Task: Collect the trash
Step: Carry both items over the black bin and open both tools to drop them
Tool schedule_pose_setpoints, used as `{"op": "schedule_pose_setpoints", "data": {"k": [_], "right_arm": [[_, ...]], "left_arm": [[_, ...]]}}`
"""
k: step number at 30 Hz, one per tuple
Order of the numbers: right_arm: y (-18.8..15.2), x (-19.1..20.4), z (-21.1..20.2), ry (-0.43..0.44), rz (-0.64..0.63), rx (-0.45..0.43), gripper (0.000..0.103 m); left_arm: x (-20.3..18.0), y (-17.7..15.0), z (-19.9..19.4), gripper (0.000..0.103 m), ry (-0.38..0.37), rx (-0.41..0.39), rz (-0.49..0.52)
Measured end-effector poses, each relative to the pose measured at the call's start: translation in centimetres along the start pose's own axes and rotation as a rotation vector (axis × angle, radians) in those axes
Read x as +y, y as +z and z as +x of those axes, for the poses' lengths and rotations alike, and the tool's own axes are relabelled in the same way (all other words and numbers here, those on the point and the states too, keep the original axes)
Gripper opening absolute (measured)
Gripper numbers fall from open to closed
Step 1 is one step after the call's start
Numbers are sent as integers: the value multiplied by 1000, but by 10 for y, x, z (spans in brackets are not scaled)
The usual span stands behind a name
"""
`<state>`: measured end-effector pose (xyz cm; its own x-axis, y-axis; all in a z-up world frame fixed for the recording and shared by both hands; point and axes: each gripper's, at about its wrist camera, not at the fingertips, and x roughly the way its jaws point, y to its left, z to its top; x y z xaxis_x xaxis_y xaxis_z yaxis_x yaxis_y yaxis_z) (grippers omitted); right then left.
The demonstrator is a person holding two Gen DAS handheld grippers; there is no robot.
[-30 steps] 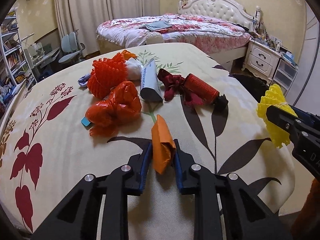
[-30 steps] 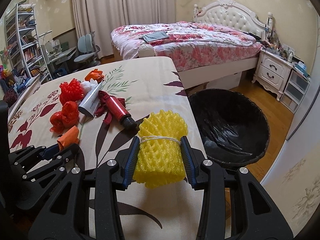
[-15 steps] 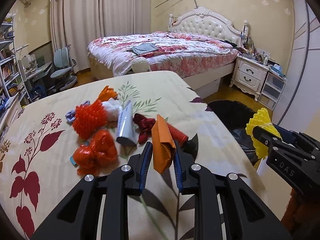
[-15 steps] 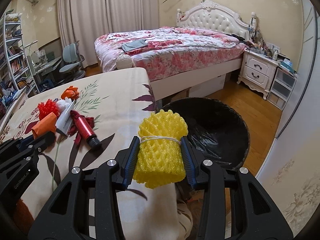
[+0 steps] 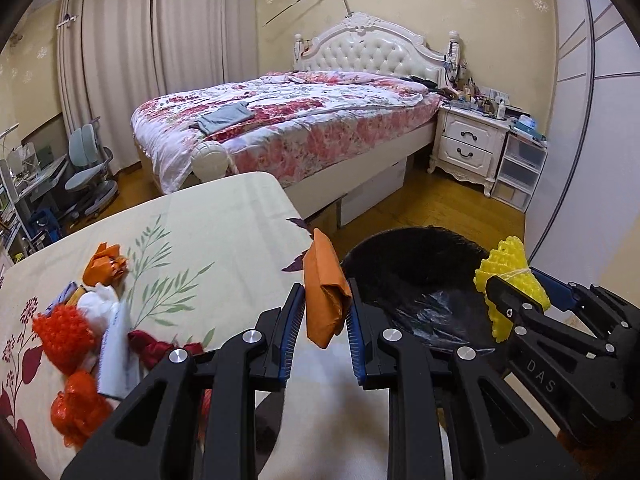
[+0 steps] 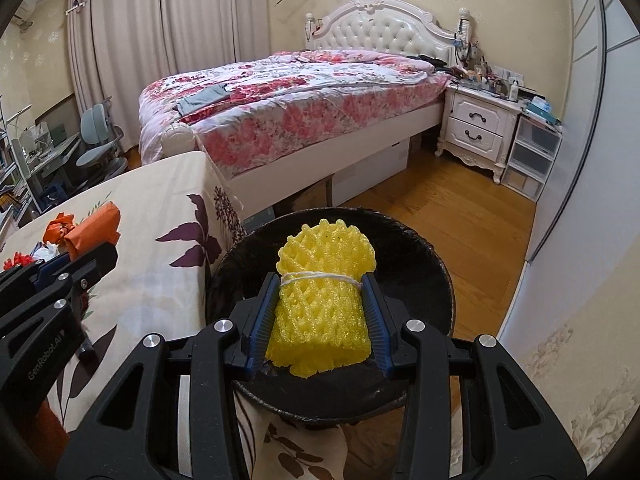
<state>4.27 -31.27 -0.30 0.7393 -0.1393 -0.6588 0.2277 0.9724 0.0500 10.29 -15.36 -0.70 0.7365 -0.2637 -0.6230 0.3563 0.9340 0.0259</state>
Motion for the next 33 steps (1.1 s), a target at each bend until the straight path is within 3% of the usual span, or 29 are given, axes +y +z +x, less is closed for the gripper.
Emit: {"op": "schedule_pose_setpoints", "data": {"k": [9, 24, 25, 27, 28, 29, 31, 33], "right_arm": [[4, -21, 30, -43, 25, 29, 41], [8, -35, 46, -70, 52, 48, 41], [8, -36, 46, -71, 52, 47, 41], [9, -37, 45, -78, 53, 41, 42], [9, -37, 44, -84, 53, 40, 44], [9, -37, 44, -86, 54, 39, 50], [9, -38, 42, -92, 55, 32, 58], [9, -39, 40, -100, 53, 30, 58]], "left_arm": [[-29, 8, 51, 24, 0, 66, 52], [-42, 13, 71, 27, 8, 109, 87], [-41, 14, 71, 29, 9, 109, 87], [-40, 14, 69, 46, 11, 101, 81], [-40, 15, 68, 50, 14, 93, 78], [-40, 15, 67, 56, 16, 87, 77], [-39, 15, 65, 61, 22, 79, 77], [-37, 14, 63, 65, 28, 76, 75]]}}
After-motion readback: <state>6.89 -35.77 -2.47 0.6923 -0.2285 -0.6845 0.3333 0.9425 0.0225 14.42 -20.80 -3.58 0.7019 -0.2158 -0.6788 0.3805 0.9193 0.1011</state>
